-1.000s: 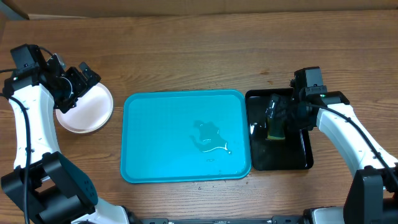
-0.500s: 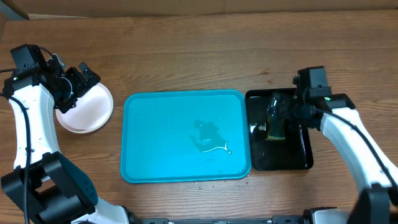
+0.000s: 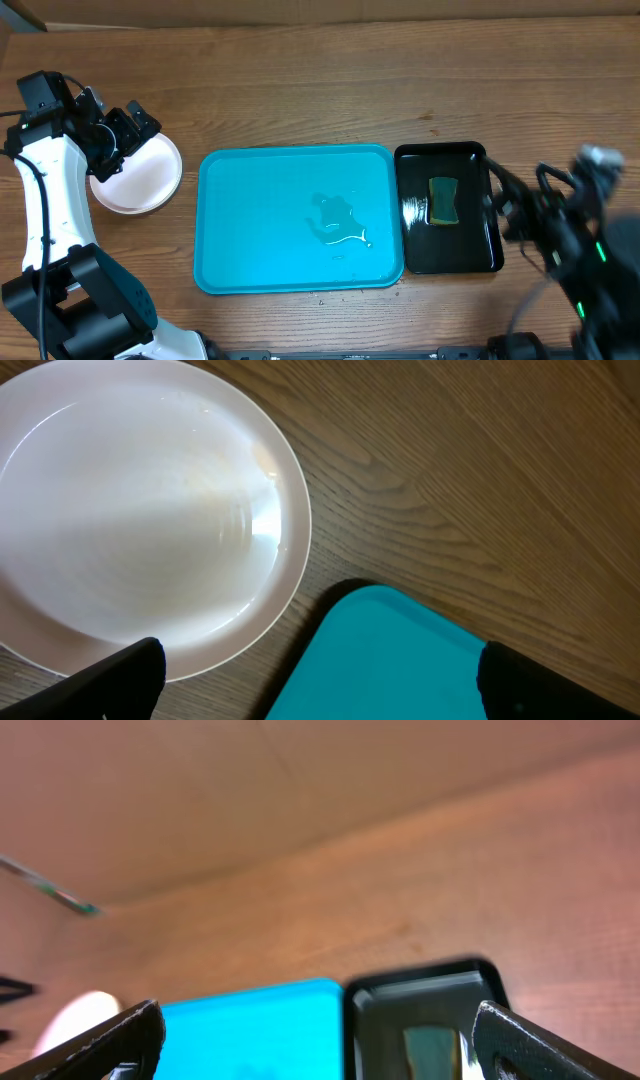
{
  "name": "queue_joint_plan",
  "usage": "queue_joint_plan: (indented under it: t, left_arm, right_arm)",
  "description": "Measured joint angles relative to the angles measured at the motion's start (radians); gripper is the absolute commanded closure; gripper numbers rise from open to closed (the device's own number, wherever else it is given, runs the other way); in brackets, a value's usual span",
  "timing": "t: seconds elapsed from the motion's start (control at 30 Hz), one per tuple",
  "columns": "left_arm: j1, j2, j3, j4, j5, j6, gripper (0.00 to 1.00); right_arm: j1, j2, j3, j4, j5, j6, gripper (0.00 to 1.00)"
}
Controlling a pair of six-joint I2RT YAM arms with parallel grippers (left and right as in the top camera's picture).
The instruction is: Clean dirty plates on tray and stack at the side
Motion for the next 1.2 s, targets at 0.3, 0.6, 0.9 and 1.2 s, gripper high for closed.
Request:
queue_joint_plan:
  t: [0.3,0.6,0.9,1.2]
  left_arm:
    - [0.000,0.000,0.000,-0.001,0.000,0.000,0.00]
    - [0.000,0.000,0.000,0.000,0.000,0.000,0.00]
    - [0.000,0.000,0.000,-0.001,0.000,0.000,0.00]
    - [0.000,0.000,0.000,-0.001,-0.001,0.000,0.00]
  right_arm:
    - [0.013,-0.391,-0.162,0.077,-0.001,-0.009,0.00]
    - [-0.012,-0.576,-0.533,0.742,-0.006,-0.182,0.00]
    - [-0.026,-0.659,-0.887,1.020,-0.016,-0.244,0.00]
    - [-0.026,-0.663,-0.982,0.866,-0.021,-0.253,0.00]
